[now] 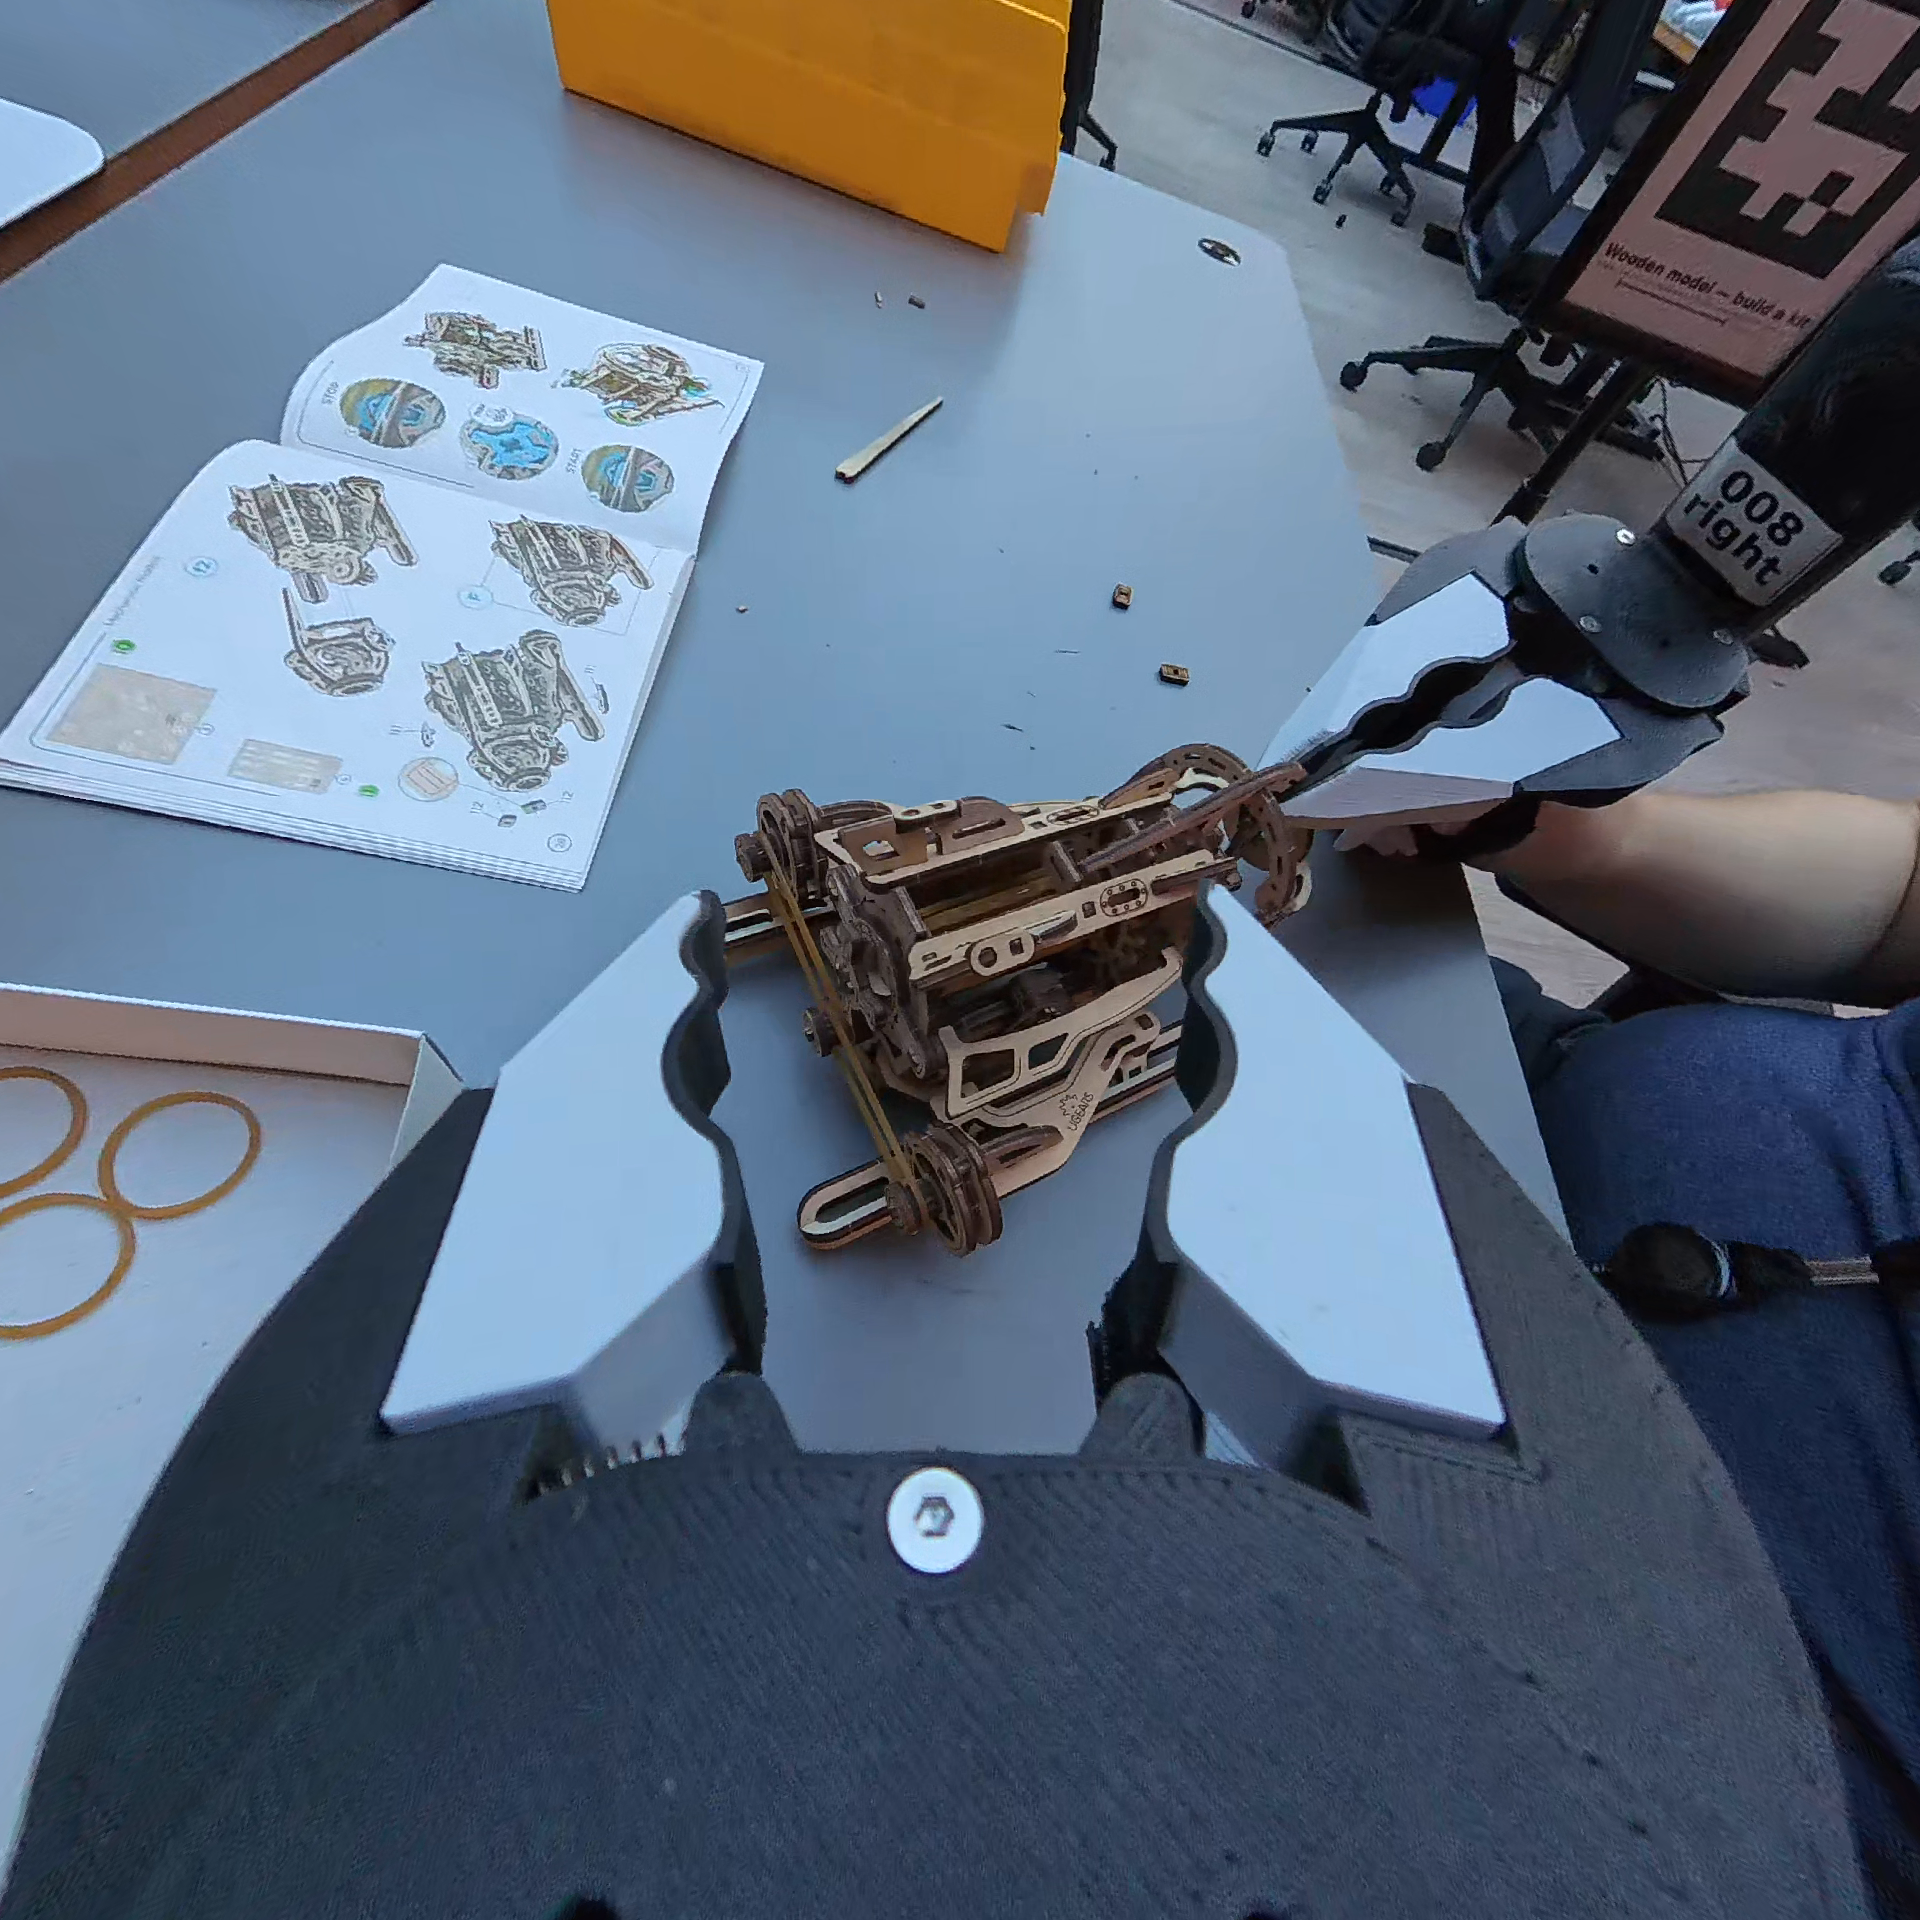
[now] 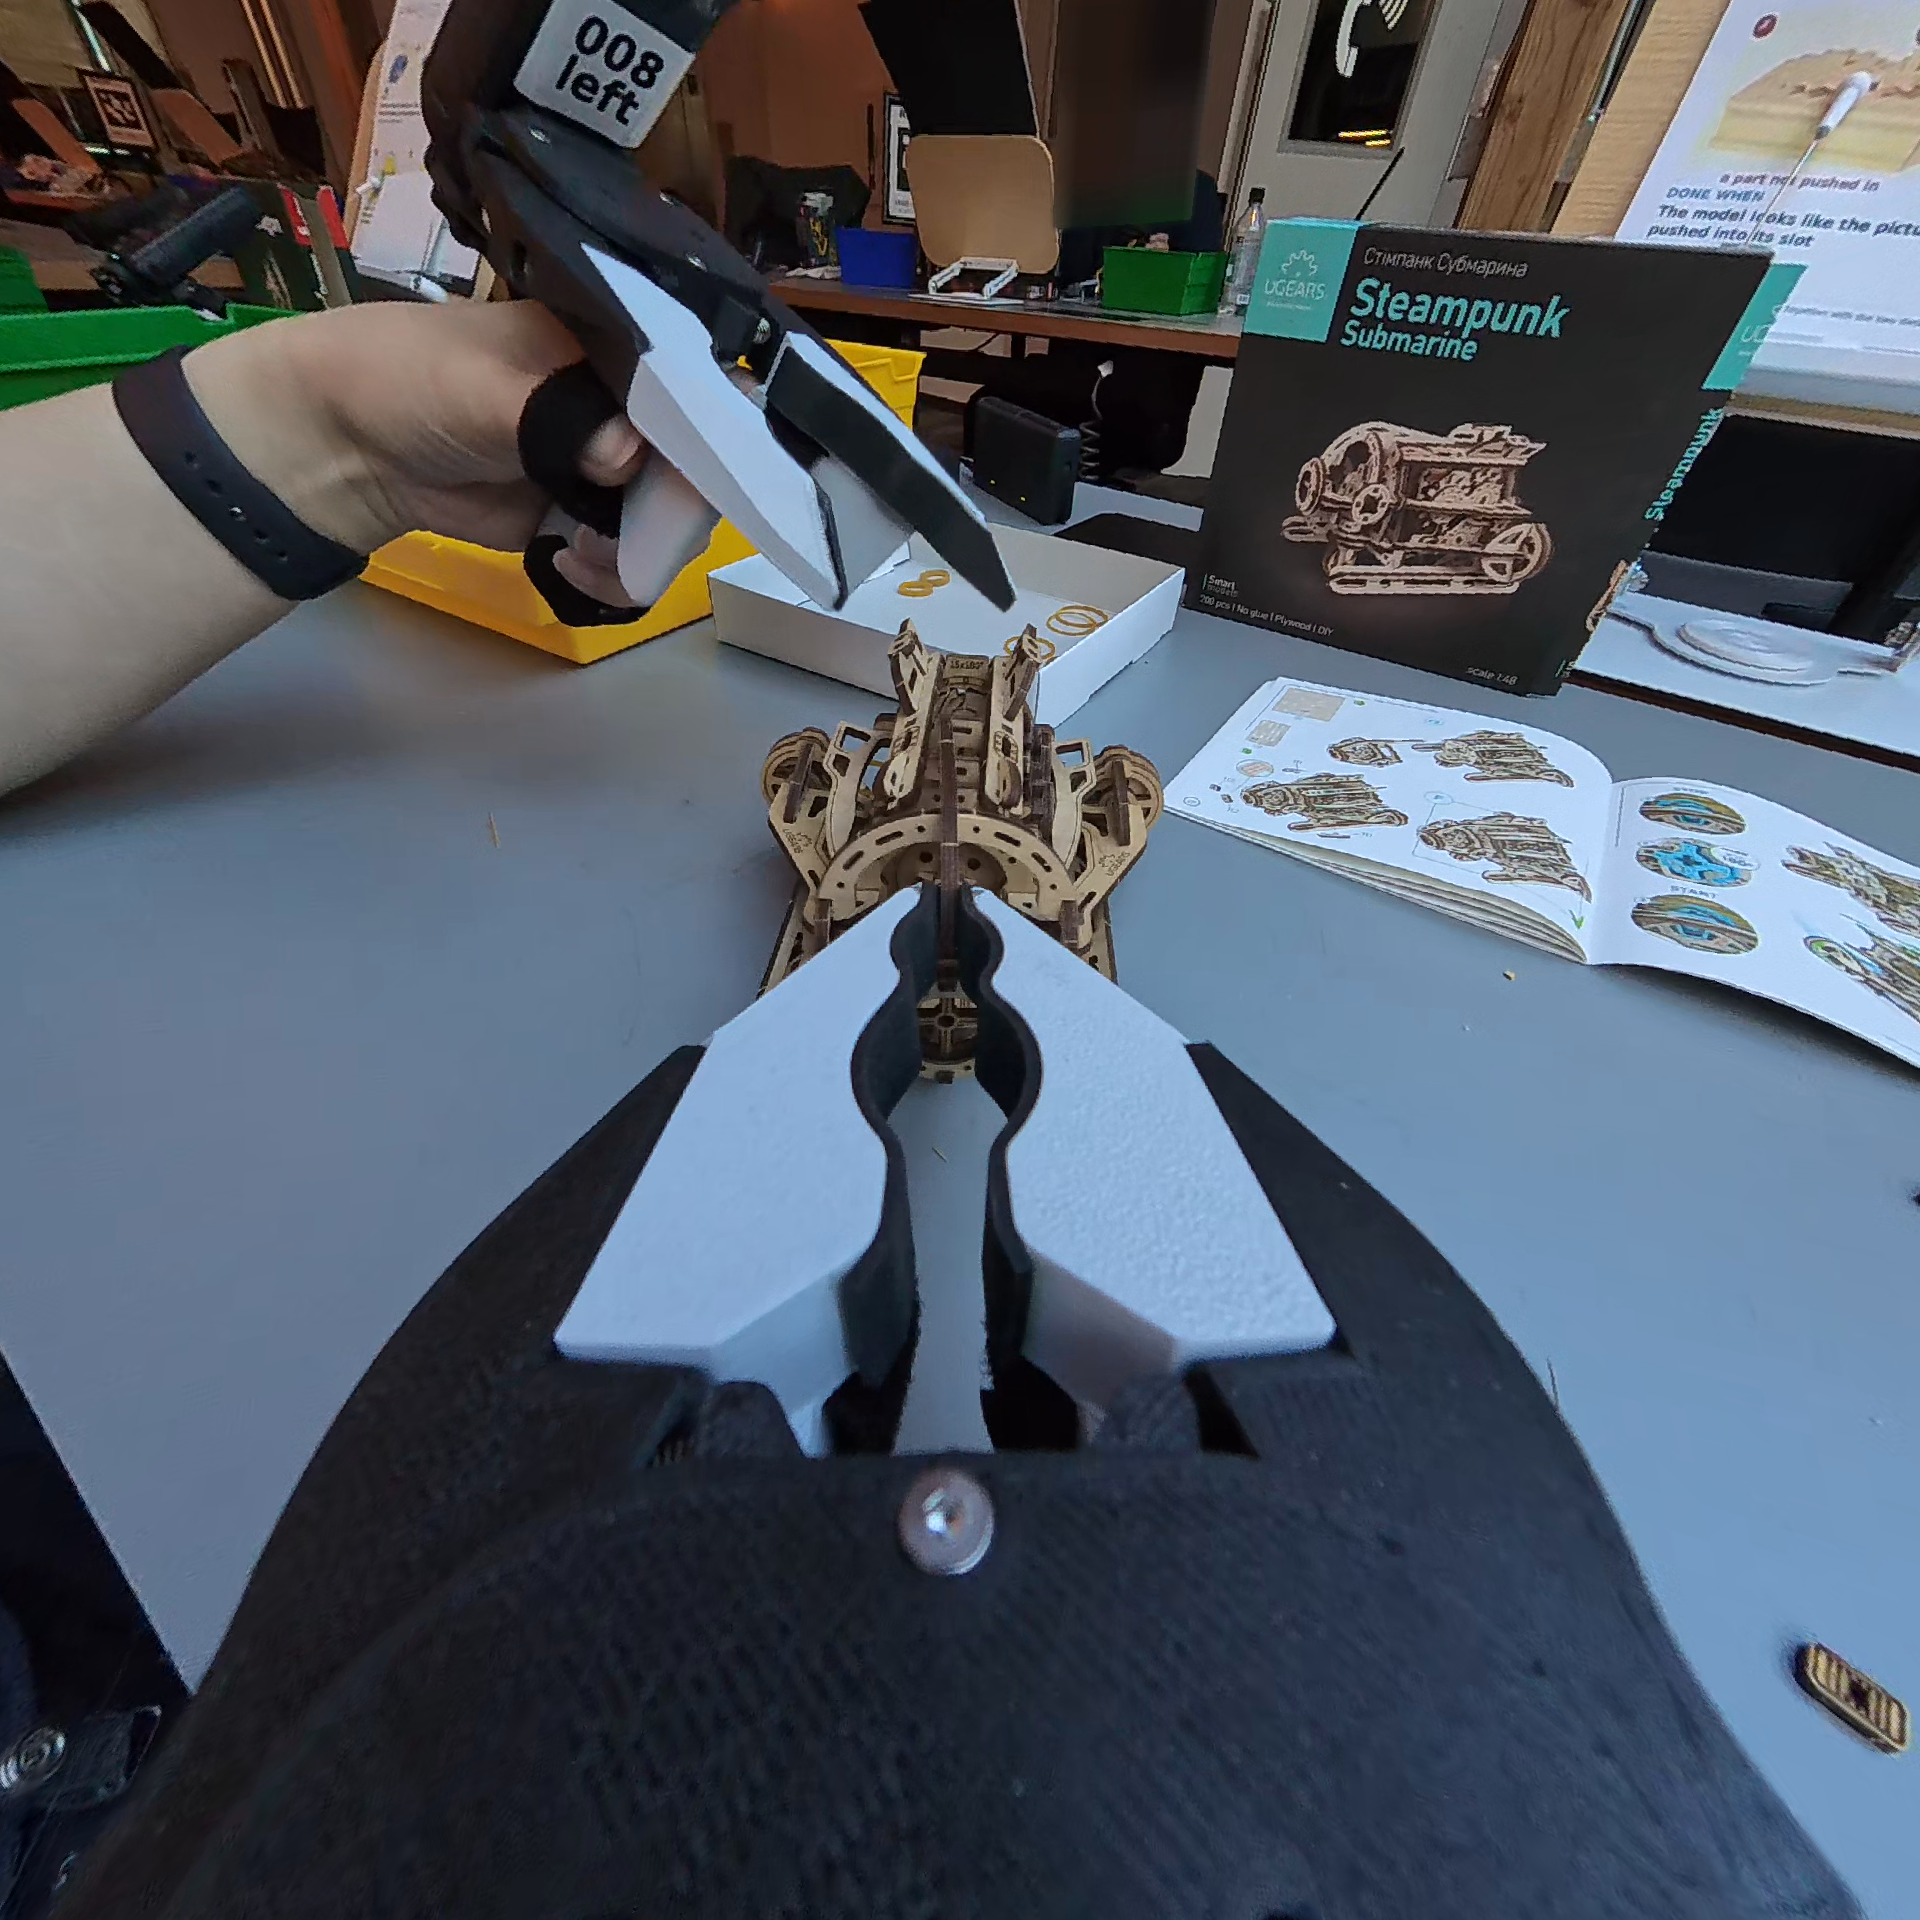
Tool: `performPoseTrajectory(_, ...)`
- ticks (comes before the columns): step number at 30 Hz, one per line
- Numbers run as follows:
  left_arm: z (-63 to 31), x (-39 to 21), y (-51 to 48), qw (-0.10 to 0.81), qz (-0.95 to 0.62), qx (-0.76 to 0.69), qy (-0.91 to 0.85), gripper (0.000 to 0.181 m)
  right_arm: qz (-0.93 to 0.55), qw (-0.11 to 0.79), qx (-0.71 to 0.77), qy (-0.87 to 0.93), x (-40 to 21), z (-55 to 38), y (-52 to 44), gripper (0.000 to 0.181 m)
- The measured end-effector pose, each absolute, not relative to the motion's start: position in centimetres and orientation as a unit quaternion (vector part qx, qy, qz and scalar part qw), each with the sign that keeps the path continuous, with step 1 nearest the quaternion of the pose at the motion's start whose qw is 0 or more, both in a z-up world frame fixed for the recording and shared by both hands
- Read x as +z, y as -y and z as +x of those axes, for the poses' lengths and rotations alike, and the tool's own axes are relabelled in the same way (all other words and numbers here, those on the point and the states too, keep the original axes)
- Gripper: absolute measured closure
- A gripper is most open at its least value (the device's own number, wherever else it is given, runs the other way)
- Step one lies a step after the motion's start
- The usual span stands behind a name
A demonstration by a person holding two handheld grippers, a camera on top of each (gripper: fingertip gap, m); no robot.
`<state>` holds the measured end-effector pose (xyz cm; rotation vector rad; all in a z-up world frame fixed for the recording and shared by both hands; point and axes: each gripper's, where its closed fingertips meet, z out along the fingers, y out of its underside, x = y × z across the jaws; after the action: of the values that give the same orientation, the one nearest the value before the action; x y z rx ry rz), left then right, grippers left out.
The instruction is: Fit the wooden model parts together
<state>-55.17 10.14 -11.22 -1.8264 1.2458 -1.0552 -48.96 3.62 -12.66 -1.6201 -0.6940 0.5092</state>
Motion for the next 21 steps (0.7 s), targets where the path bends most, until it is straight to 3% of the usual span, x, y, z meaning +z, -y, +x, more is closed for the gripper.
performPoseTrajectory(14, -55.5, -11.8, -10.7, 0.33, -0.715, -0.409, -0.461, 0.101, -0.7, 0.61, 0.225, 0.296, -12.5, -49.1, -3.8, 0.181)
performPoseTrajectory(21, -56.1, -10.0, -9.1, 0.379, -0.71, -0.372, -0.463, 0.117, -0.7, 0.608, 0.23, 0.296, -12.6, -49.1, -3.9, 0.181)
